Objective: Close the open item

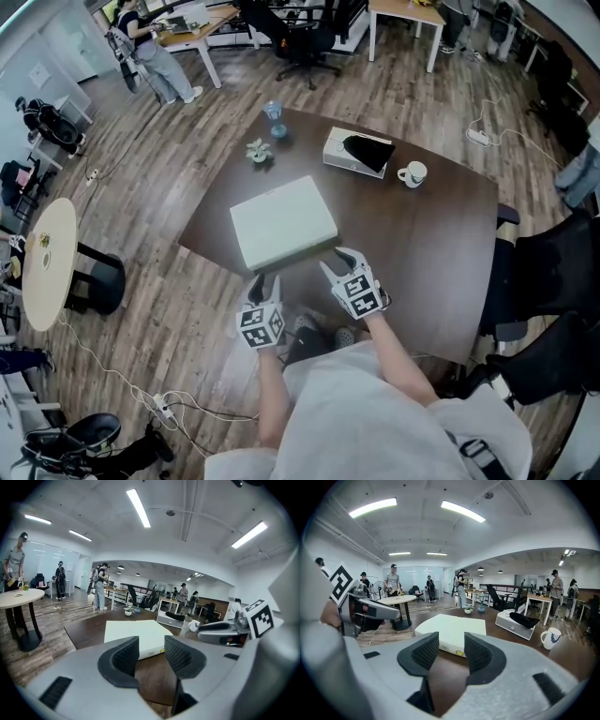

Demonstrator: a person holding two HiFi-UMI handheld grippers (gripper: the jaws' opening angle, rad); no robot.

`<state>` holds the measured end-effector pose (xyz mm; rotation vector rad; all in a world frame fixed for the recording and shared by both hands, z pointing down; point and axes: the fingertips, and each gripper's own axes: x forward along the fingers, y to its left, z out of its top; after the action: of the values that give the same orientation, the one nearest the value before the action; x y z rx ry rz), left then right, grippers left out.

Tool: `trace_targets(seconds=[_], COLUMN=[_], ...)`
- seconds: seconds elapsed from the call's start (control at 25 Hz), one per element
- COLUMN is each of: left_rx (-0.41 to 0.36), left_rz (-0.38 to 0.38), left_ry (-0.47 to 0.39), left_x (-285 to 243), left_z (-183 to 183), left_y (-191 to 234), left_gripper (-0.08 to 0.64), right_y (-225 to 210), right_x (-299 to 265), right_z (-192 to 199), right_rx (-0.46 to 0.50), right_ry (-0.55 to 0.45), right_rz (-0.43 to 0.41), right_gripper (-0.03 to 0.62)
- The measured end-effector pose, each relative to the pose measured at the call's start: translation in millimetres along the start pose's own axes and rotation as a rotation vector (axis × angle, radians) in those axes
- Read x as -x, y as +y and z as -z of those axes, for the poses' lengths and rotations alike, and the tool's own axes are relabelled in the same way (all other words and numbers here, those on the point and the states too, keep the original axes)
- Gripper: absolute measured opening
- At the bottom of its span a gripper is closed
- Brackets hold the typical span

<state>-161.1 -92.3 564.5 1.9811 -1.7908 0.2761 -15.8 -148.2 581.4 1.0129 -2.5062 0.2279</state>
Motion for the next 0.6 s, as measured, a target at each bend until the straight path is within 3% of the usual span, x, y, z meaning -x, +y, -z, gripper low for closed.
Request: trace_targets(seconds=[0.6], left_rx=[0.029], left_rz=[0.002], left_ry=[-0.003], left_x=[4.8], left_z=[6.9], left_y=[10.4], left_gripper=[0.079], right_y=[9.7], right_x=[-0.9], right_z=[6.2], right_rx=[-0.027], right_ry=[0.004], right_rz=[-0.014], right_gripper=[0.104])
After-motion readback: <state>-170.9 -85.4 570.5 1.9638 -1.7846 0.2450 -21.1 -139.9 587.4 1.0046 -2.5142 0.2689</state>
